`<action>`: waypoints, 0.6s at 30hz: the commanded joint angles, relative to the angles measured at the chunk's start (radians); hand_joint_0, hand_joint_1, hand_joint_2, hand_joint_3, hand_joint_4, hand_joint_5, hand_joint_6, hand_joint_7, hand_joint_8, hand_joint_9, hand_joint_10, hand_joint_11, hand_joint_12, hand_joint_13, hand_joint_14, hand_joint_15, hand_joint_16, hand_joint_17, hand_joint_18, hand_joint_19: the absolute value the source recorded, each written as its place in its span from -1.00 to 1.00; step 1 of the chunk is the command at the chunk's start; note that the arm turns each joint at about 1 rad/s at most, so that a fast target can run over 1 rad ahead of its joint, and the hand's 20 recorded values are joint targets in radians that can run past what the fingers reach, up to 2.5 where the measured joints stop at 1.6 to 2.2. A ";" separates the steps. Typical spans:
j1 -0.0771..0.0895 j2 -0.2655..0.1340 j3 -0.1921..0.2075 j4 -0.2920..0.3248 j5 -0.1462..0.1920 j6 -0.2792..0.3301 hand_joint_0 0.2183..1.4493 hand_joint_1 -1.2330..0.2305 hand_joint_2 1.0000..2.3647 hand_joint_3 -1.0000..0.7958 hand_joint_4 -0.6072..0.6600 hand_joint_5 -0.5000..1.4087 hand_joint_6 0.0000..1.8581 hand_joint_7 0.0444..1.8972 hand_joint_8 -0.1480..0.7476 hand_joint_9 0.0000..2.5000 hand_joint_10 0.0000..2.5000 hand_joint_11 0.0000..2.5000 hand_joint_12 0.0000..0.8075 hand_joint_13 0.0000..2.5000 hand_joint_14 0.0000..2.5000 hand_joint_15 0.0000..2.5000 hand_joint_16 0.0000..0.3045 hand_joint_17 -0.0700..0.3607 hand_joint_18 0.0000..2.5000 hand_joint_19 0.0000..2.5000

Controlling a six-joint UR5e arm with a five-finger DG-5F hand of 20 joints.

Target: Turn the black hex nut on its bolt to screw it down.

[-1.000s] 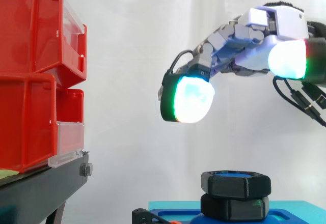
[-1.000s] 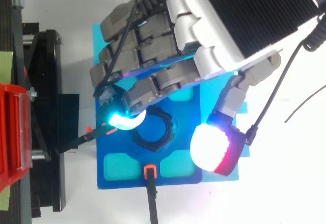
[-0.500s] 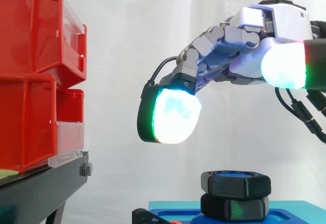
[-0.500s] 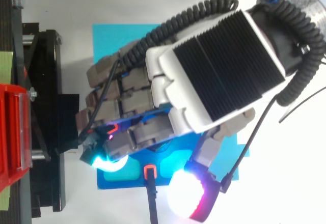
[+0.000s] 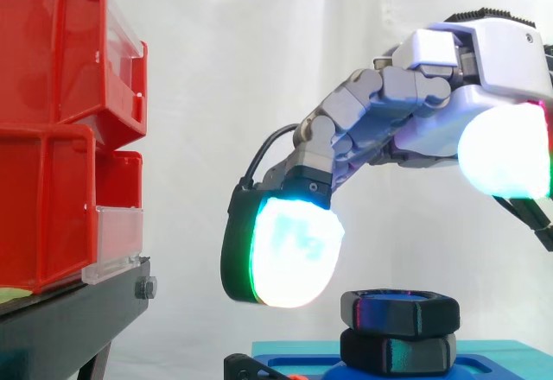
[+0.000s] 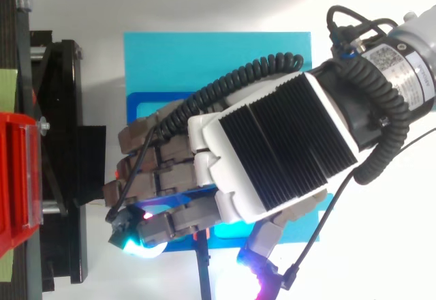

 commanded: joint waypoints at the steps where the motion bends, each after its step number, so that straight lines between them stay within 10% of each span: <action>1: 0.005 0.000 -0.022 0.003 0.001 -0.003 -0.52 0.22 -1.00 -0.44 0.44 -0.70 -0.09 -0.42 0.03 -0.59 -0.99 -0.72 -0.10 -0.46 -0.99 -0.78 -0.68 -0.17 -0.54 -0.72; 18: -0.009 0.000 -0.029 0.029 -0.006 -0.016 -0.52 0.22 -1.00 -0.44 0.44 -0.70 -0.09 -0.42 0.02 -0.60 -0.99 -0.73 -0.10 -0.46 -0.99 -0.78 -0.69 -0.18 -0.54 -0.72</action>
